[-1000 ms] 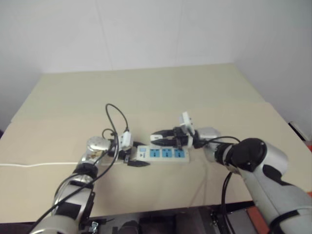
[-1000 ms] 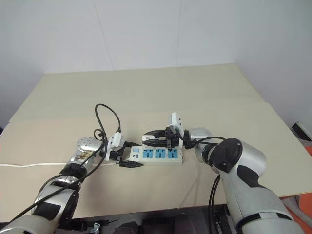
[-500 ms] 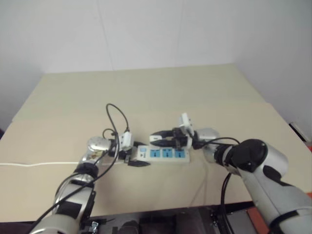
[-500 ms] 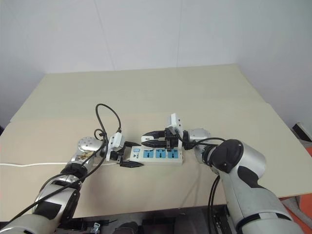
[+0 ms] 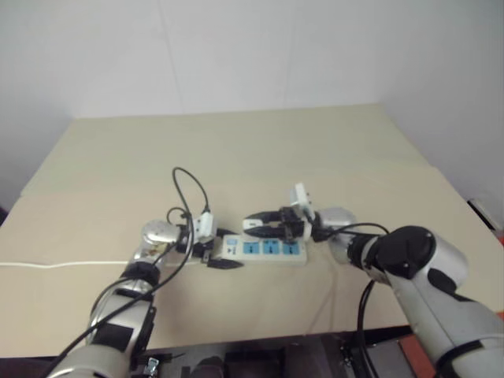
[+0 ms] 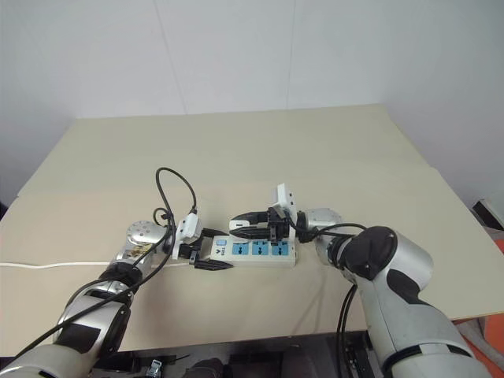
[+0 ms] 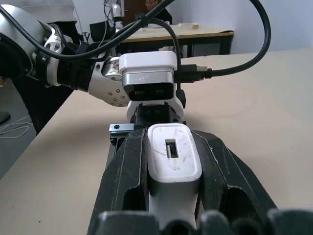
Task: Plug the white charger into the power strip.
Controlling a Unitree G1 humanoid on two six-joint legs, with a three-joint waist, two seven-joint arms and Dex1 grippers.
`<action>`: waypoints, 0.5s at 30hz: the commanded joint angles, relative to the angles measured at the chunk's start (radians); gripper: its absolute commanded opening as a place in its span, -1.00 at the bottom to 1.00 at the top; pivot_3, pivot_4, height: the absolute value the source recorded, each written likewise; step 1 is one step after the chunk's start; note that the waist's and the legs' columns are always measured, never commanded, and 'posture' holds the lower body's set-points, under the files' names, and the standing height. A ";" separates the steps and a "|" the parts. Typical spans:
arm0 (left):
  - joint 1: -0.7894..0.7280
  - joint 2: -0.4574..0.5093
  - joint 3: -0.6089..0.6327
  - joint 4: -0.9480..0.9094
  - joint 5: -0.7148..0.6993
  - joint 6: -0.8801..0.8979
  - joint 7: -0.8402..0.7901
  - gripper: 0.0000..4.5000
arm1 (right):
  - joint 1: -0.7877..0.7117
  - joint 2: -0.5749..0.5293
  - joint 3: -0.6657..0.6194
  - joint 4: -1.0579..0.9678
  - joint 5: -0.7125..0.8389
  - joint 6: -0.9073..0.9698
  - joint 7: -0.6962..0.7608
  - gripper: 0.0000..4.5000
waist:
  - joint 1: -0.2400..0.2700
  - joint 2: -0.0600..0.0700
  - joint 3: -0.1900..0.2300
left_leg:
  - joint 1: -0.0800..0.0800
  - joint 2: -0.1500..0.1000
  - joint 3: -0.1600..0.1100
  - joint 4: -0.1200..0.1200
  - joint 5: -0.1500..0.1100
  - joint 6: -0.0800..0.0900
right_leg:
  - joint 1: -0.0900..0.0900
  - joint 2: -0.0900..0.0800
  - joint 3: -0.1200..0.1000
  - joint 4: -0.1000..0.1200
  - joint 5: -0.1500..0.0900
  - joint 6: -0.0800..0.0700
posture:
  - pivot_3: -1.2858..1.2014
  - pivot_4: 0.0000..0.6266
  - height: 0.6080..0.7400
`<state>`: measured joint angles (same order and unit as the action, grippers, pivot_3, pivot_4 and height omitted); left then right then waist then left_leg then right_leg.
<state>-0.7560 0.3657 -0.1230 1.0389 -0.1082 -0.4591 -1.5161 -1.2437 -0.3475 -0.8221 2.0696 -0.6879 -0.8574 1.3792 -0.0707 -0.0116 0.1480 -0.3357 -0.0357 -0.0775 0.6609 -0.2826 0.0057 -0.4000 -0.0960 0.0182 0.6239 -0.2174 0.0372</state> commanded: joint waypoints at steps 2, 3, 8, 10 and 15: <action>-0.016 0.007 -0.004 0.021 0.034 -0.016 0.038 0.48 | 0.021 -0.008 -0.006 0.025 -0.026 -0.012 -0.006 -0.50 | 0.000 -0.001 0.000 | 0.000 0.000 0.000 0.000 0.000 0.000 | 0.000 0.000 0.000 0.000 0.000 0.000 | 0.03 -0.52 1.00; -0.017 0.007 -0.005 0.021 0.034 -0.016 0.038 0.48 | 0.021 -0.006 -0.005 0.025 -0.029 -0.004 -0.011 -0.50 | 0.000 -0.001 -0.001 | 0.000 0.000 0.000 0.000 0.000 0.000 | 0.000 0.000 0.000 0.000 0.000 0.000 | 0.03 -0.52 1.00; -0.017 0.004 -0.004 0.022 0.035 -0.017 0.040 0.48 | 0.014 -0.001 0.007 0.025 -0.033 0.059 -0.027 -0.50 | -0.001 -0.002 -0.002 | 0.001 0.000 0.000 0.000 0.000 0.000 | 0.001 0.000 0.000 0.000 0.000 0.000 | 0.03 -0.52 1.00; -0.017 0.004 -0.004 0.022 0.035 -0.018 0.039 0.48 | 0.011 -0.003 0.011 0.025 -0.035 0.081 -0.029 -0.50 | -0.001 -0.003 -0.002 | 0.002 0.000 0.000 0.000 0.000 0.000 | 0.002 0.000 0.000 -0.001 0.000 0.000 | 0.03 -0.52 1.00; -0.018 0.005 -0.003 0.025 0.036 -0.021 0.040 0.48 | -0.005 -0.003 0.009 0.025 -0.031 0.139 -0.040 -0.50 | -0.002 -0.003 -0.003 | 0.006 0.000 -0.001 0.000 -0.001 0.001 | 0.008 0.001 -0.001 -0.003 0.000 0.000 | 0.03 -0.52 1.00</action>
<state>-0.7578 0.3644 -0.1230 1.0534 -0.1018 -0.4597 -1.5110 -1.2491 -0.3465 -0.8344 2.0694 -0.6963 -0.7552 1.3475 -0.0729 -0.0149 0.1452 -0.3298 -0.0353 -0.0787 0.6604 -0.2833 0.0064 -0.3917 -0.0954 0.0175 0.6208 -0.2176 0.0374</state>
